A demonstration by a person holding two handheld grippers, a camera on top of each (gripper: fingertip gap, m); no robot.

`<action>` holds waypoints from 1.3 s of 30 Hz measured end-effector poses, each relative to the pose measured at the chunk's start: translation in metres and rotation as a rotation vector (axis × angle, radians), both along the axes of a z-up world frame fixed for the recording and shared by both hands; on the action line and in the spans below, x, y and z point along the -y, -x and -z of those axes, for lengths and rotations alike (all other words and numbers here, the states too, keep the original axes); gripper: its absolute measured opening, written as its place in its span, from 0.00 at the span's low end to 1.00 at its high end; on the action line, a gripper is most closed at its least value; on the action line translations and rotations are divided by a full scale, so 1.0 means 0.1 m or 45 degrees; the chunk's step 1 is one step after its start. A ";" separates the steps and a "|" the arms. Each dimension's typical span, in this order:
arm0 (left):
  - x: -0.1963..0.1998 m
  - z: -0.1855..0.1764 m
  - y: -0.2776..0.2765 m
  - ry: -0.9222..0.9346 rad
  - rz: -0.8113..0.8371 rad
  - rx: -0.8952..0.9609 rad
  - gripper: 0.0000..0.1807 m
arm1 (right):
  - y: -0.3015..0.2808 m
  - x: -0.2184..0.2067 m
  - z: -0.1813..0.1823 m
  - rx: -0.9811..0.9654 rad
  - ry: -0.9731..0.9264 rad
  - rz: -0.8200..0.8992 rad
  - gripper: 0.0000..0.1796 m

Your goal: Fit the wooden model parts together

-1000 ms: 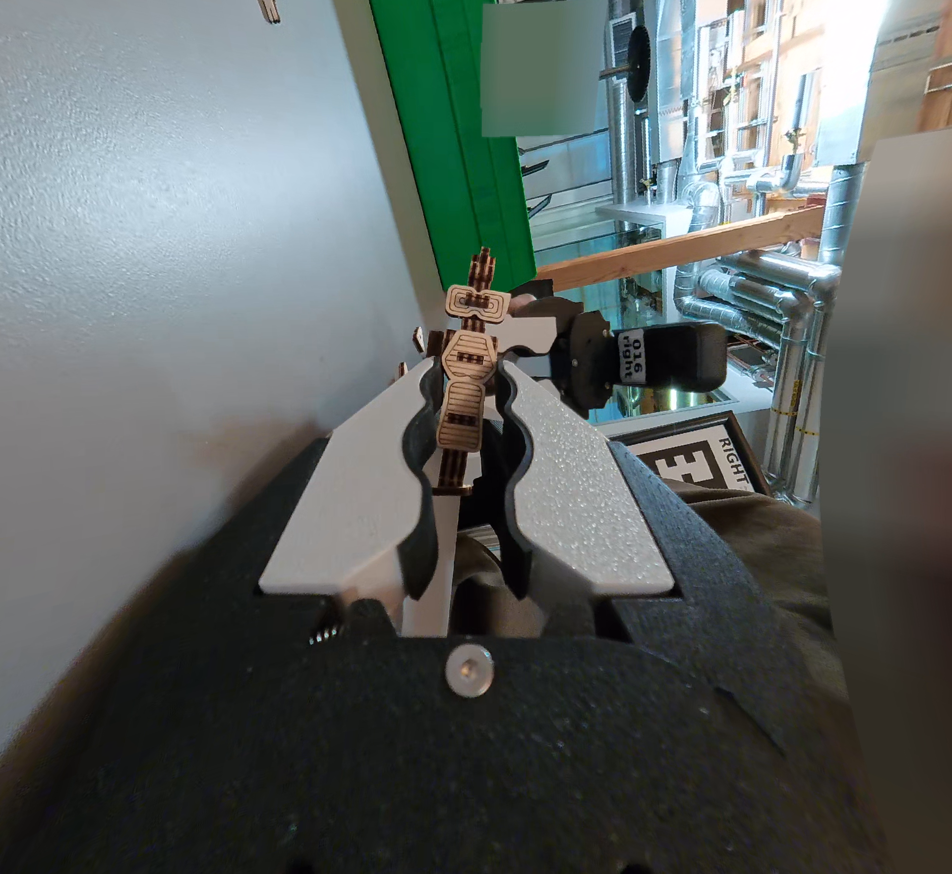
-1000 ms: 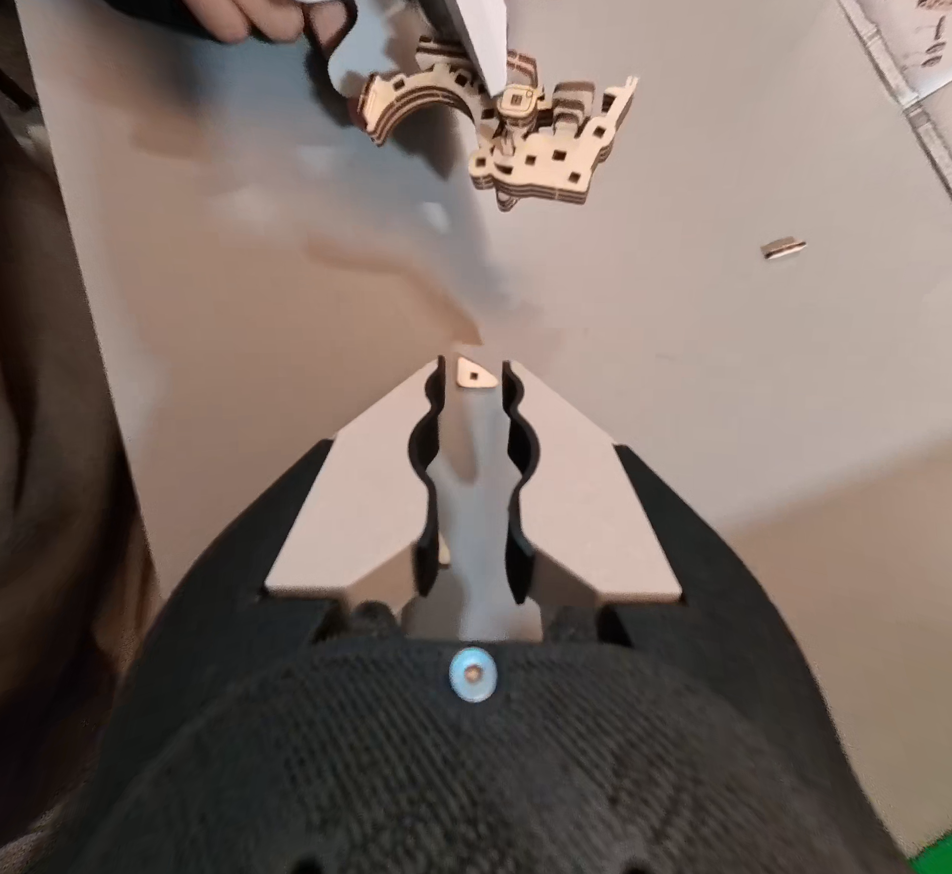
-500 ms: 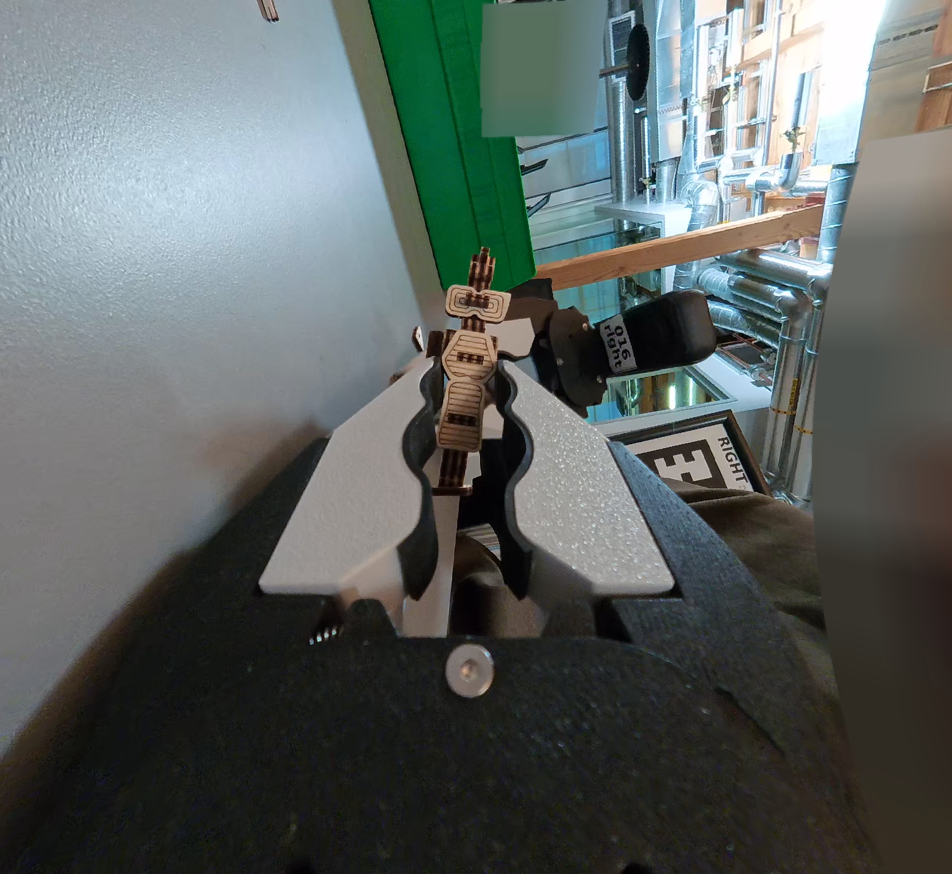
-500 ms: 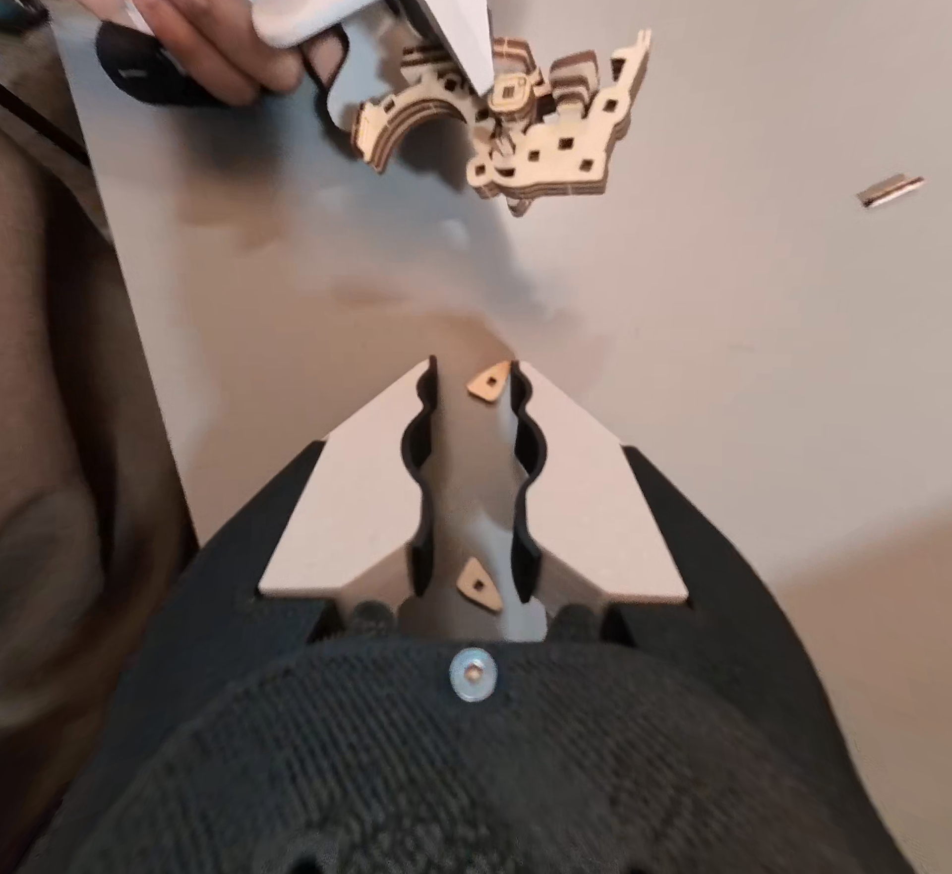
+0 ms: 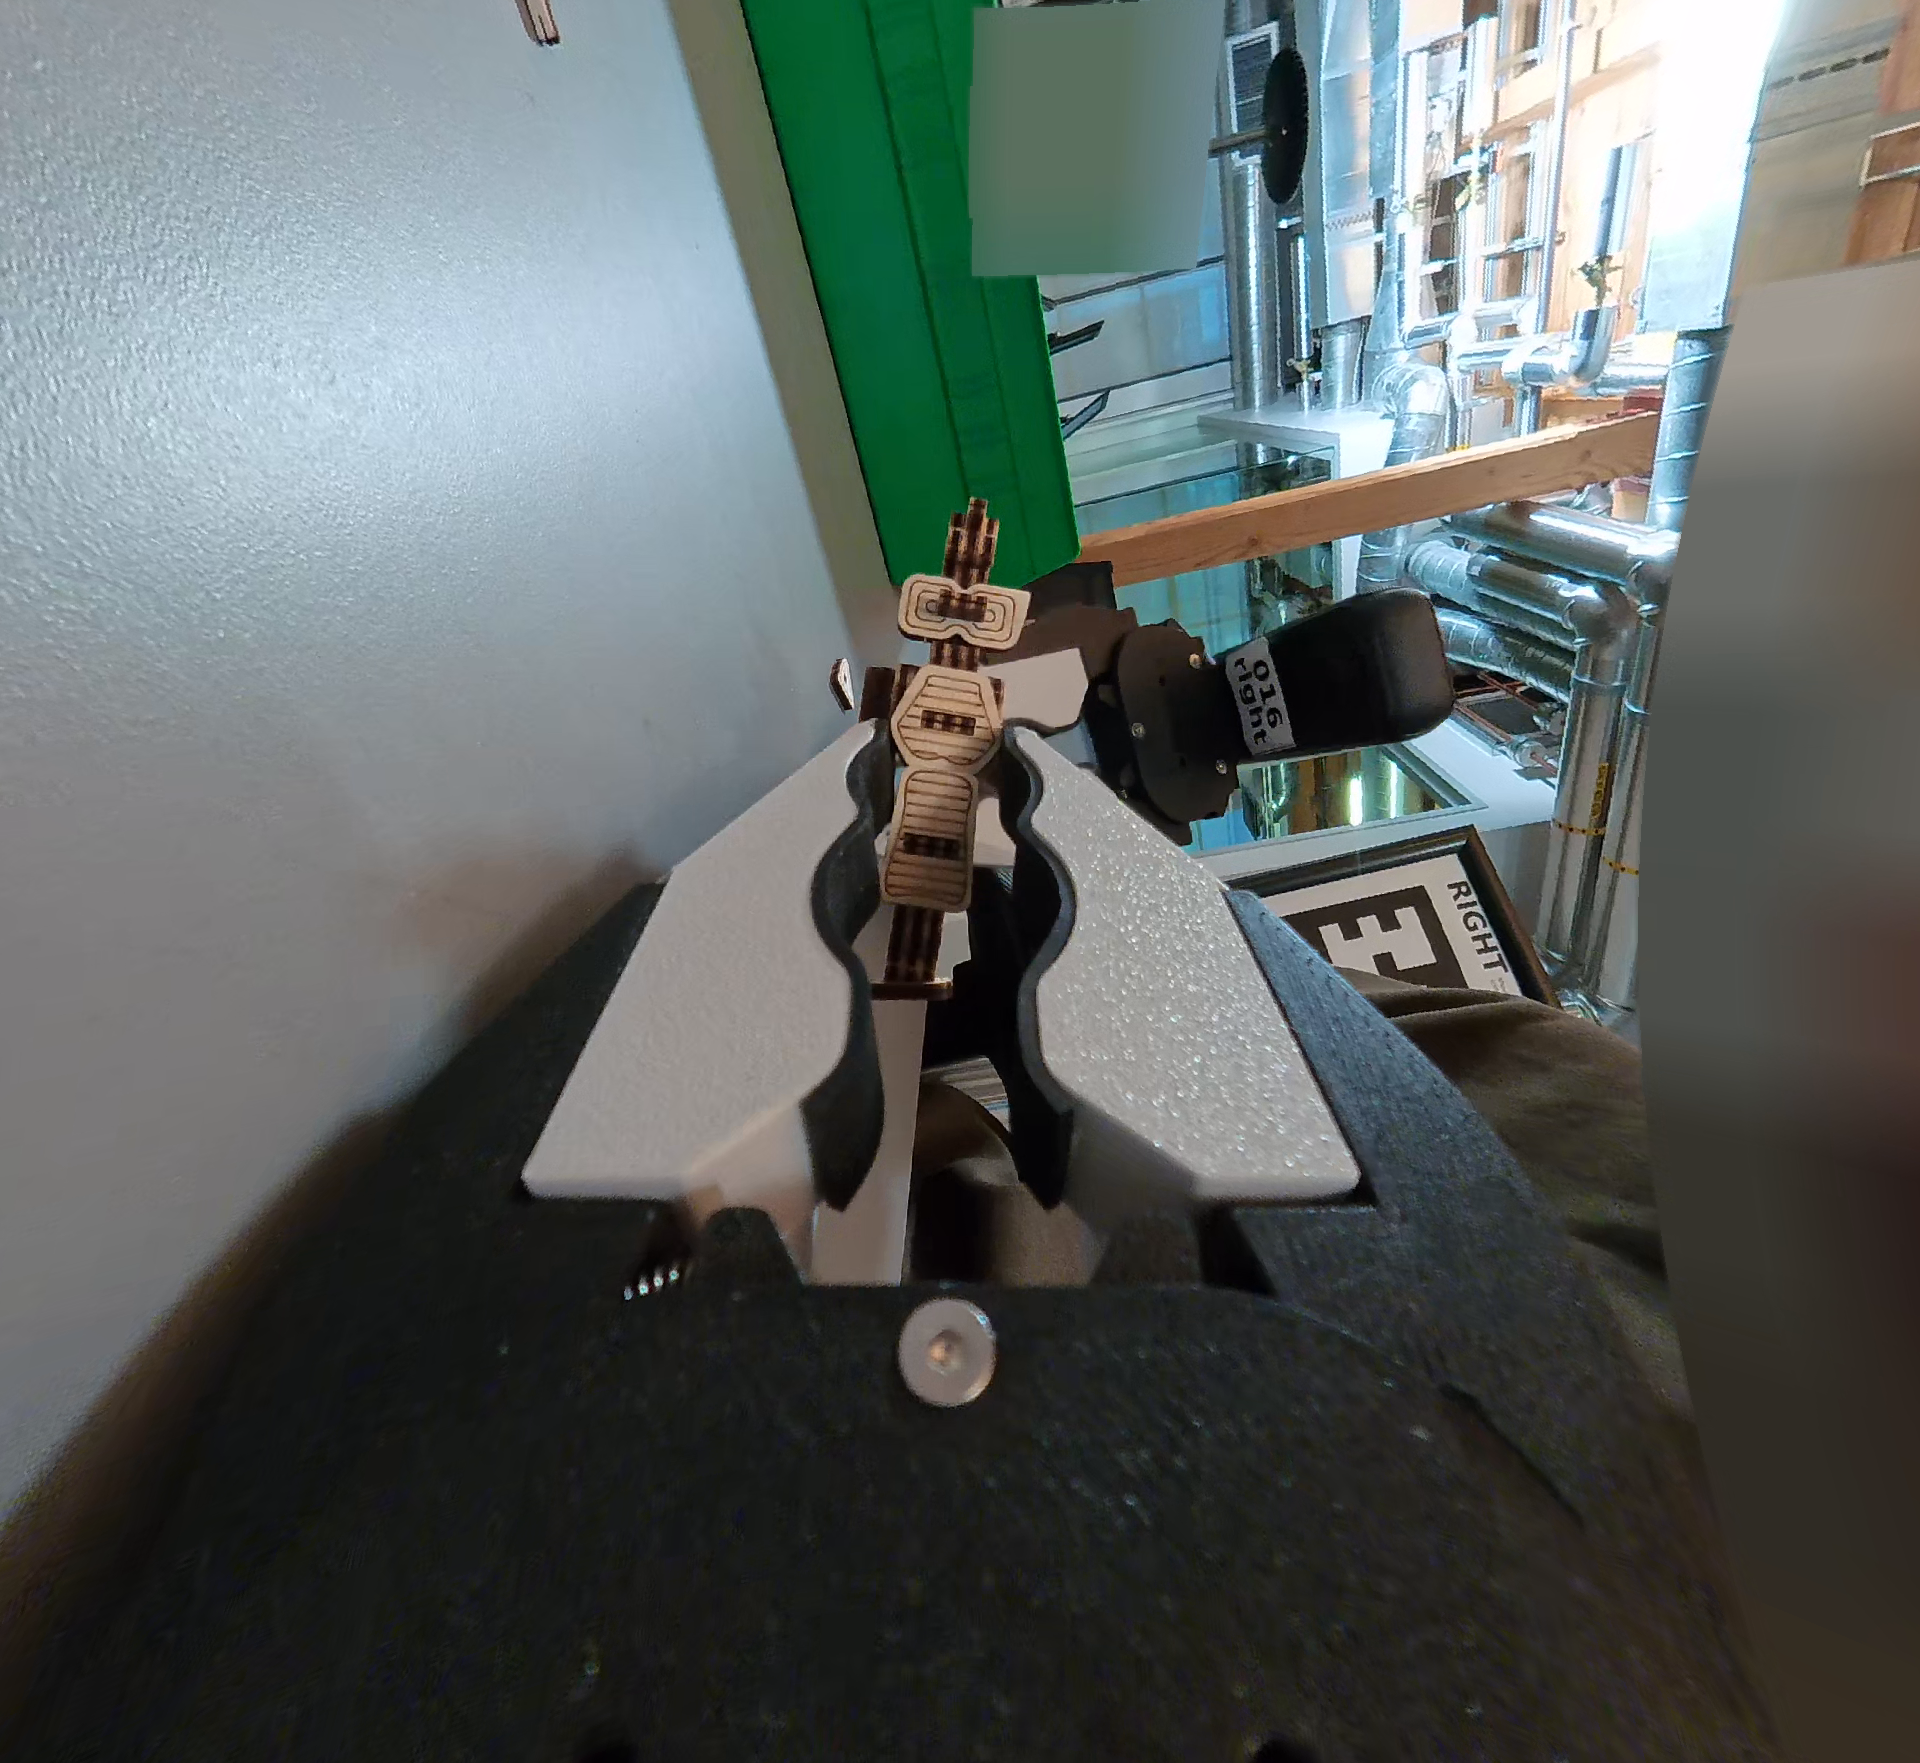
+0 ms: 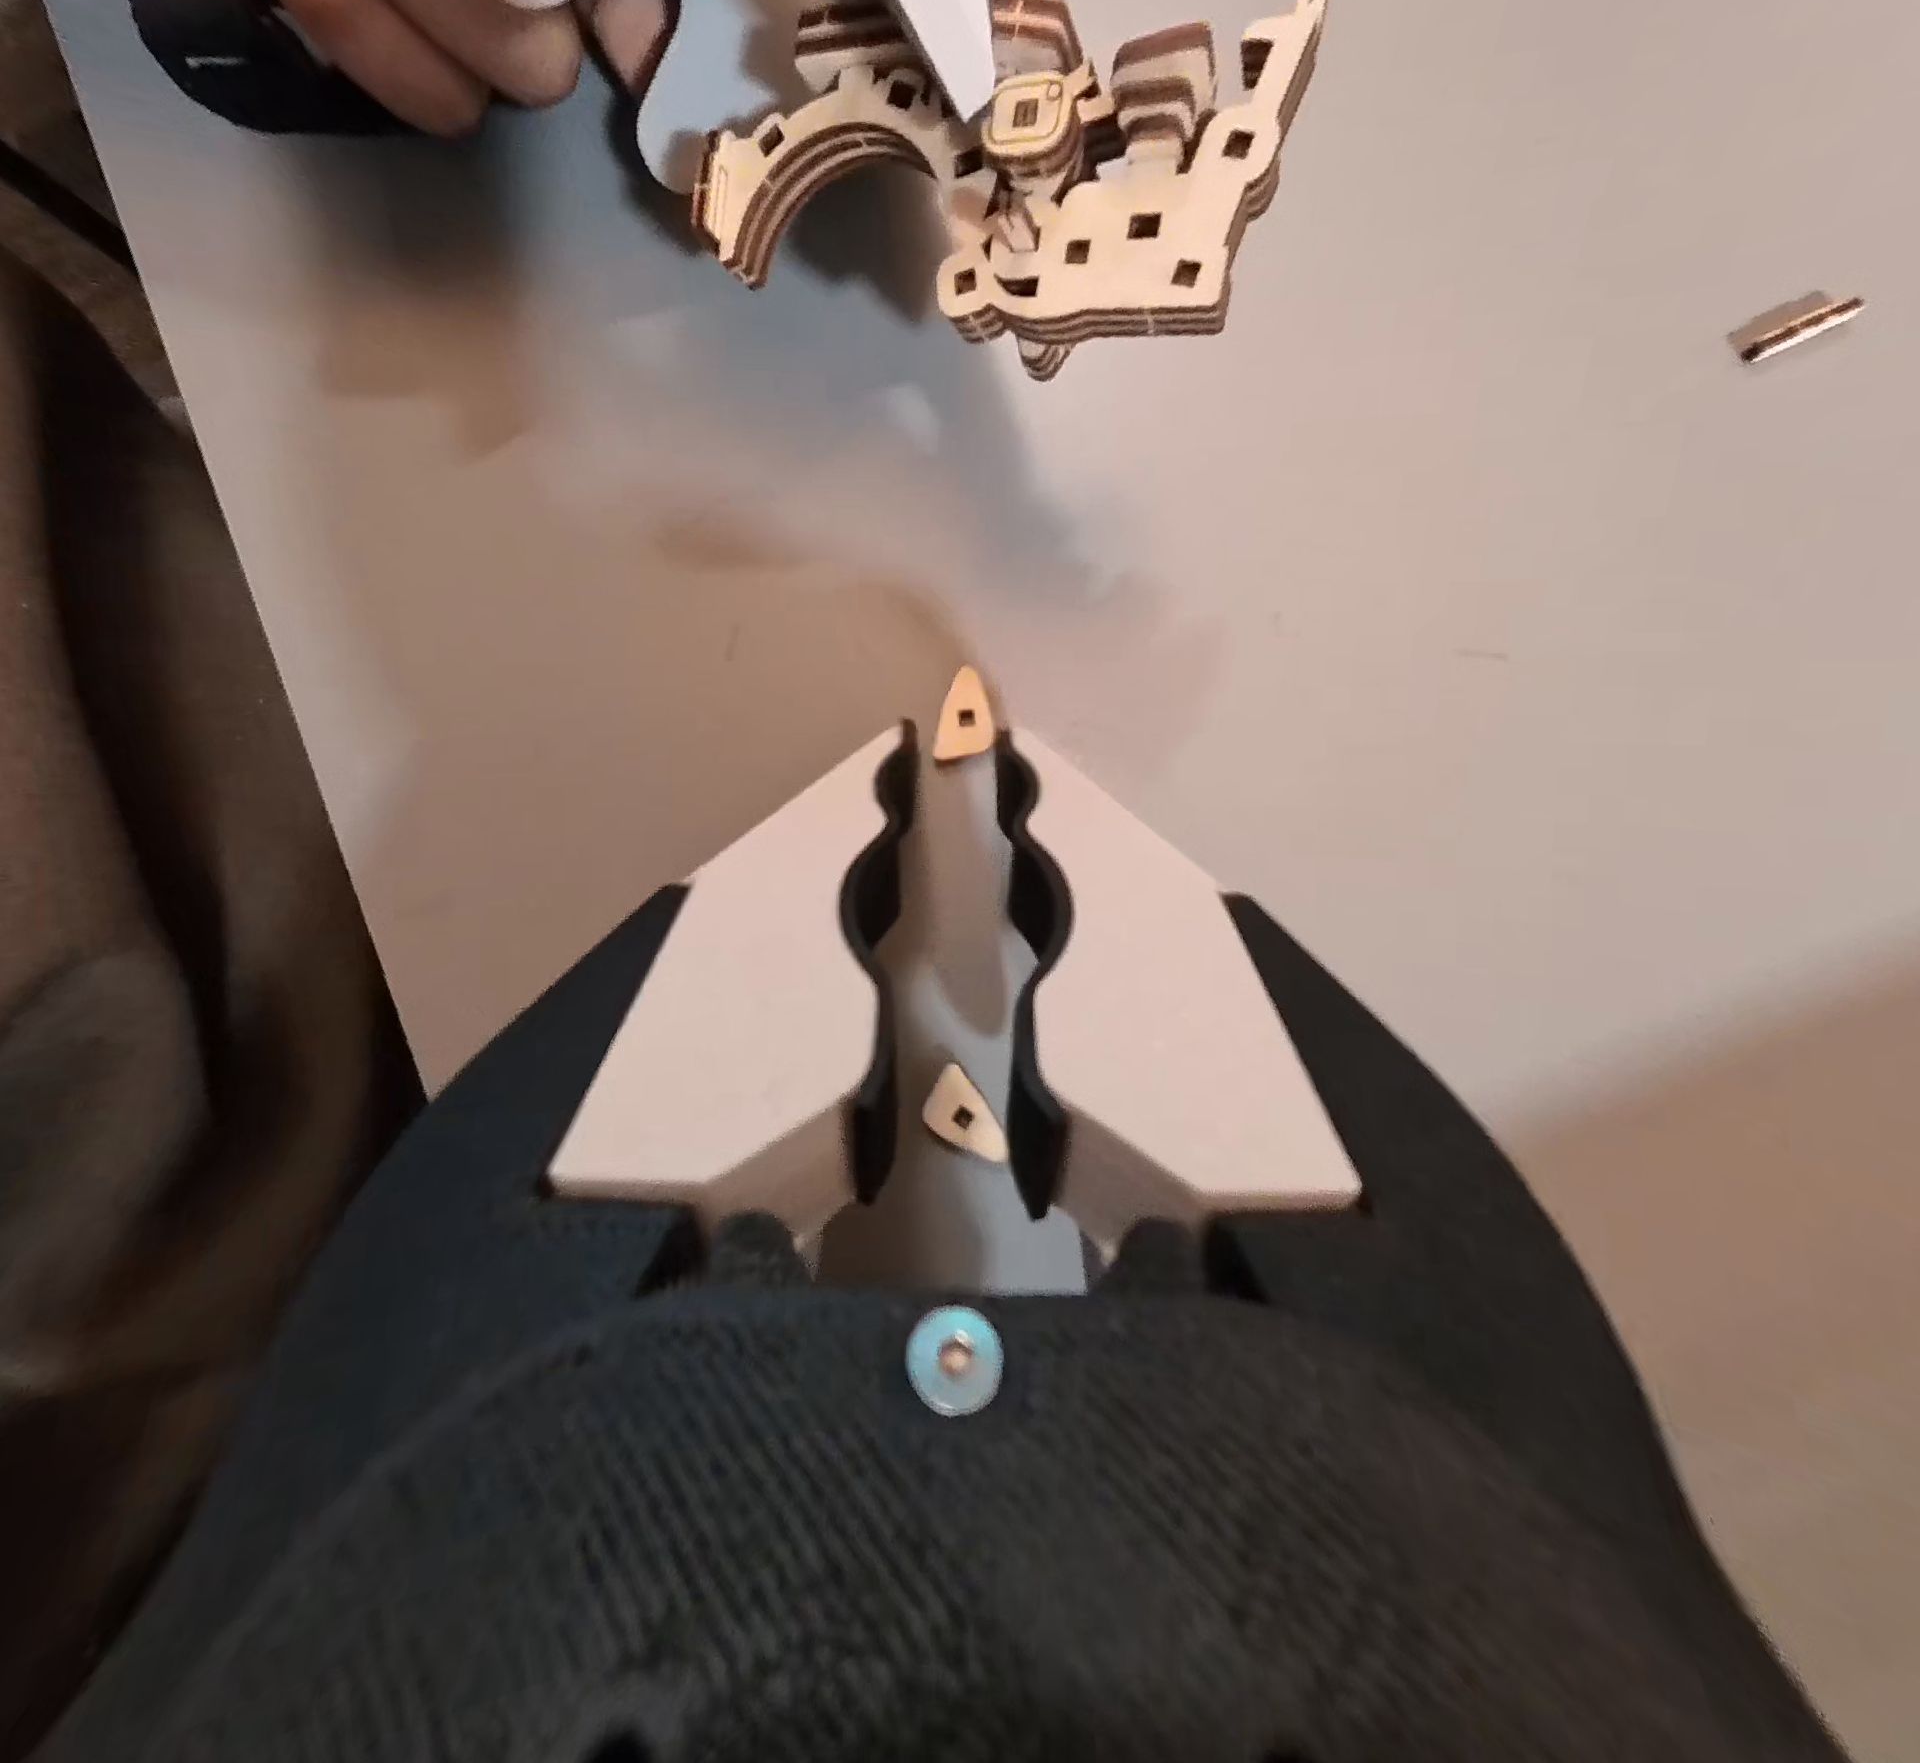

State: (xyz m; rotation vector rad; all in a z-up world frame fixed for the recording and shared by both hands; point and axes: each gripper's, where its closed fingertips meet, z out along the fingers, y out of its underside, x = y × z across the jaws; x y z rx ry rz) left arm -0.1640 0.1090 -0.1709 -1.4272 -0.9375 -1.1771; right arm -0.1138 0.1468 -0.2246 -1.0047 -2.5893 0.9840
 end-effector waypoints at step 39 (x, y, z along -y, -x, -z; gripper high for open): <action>-0.03 0.02 -0.01 0.021 -0.002 -0.029 0.09 | 0.41 0.30 -0.58 -0.496 0.133 0.329 0.05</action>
